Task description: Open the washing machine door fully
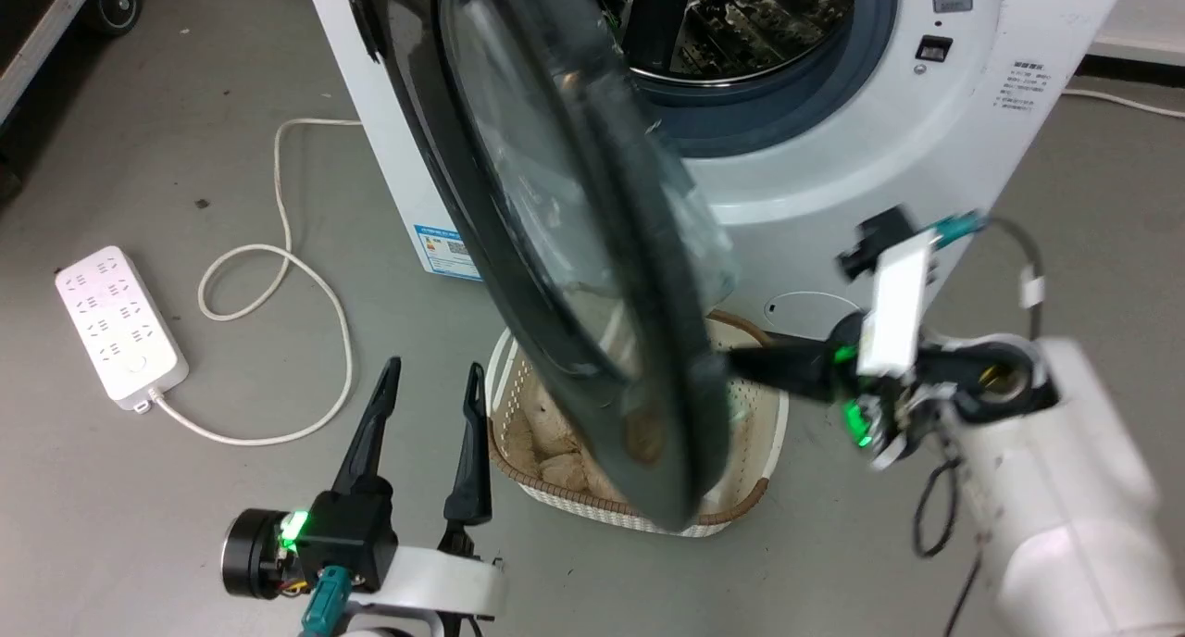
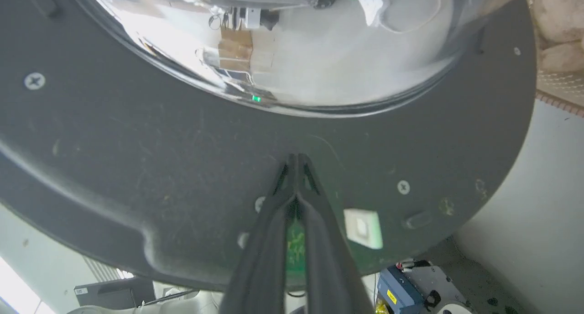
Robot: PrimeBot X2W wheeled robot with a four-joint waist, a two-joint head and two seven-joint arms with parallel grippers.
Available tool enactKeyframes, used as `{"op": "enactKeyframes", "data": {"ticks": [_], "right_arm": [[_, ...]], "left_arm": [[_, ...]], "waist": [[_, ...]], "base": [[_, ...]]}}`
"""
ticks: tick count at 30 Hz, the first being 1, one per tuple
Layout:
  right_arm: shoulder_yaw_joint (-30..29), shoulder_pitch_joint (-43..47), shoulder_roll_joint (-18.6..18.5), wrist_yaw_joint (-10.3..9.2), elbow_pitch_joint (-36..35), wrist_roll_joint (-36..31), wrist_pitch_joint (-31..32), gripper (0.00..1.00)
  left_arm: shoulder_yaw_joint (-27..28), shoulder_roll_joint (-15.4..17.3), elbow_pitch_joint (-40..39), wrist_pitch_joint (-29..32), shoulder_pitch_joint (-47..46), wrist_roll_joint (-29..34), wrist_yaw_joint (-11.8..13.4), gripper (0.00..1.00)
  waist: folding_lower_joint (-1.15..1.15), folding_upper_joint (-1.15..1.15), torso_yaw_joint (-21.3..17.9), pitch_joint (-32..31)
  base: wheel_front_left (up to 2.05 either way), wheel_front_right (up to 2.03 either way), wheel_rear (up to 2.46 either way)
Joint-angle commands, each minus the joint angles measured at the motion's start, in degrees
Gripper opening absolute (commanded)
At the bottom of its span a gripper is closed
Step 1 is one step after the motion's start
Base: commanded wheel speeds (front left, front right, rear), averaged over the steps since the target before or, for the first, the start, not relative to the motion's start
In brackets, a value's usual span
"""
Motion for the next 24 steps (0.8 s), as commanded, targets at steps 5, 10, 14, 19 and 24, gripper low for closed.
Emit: {"op": "enactKeyframes", "data": {"ticks": [5,10,14,19,24], "right_arm": [[9.4,5.15,0.49,0.06,-4.56,6.17,-3.21,0.0],[13.11,6.05,0.49,0.06,-5.8,7.92,-6.54,0.0],[12.28,6.43,0.45,0.06,-6.19,6.22,-9.65,0.39],[8.35,8.92,-1.93,0.06,-12.12,1.62,-18.07,1.0],[8.15,13.66,-8.19,0.06,-26.06,-12.89,-35.74,1.0]], "left_arm": [[0.45,0.05,0.21,-0.3,1.96,0.52,-0.53,1.0],[1.16,0.04,0.37,-0.3,2.36,0.57,-0.68,1.0],[2.29,0.04,0.6,-0.3,2.83,0.37,-0.74,1.0],[3.87,0.06,1.27,-0.3,3.98,-0.75,-1.43,1.0],[5.45,0.21,1.7,-0.3,4.37,-1.41,-2.28,1.0]], "waist": [[0.01,0.0,0.45,-0.43],[0.01,0.0,0.57,-0.73],[0.01,0.0,0.13,-2.09],[0.01,0.0,-1.03,-4.64],[0.01,0.0,-2.81,-6.76]], "base": [[0.0,0.0,0.0],[0.0,0.0,0.0],[0.0,0.0,0.0],[0.0,0.0,0.0],[0.0,0.0,0.0]]}}
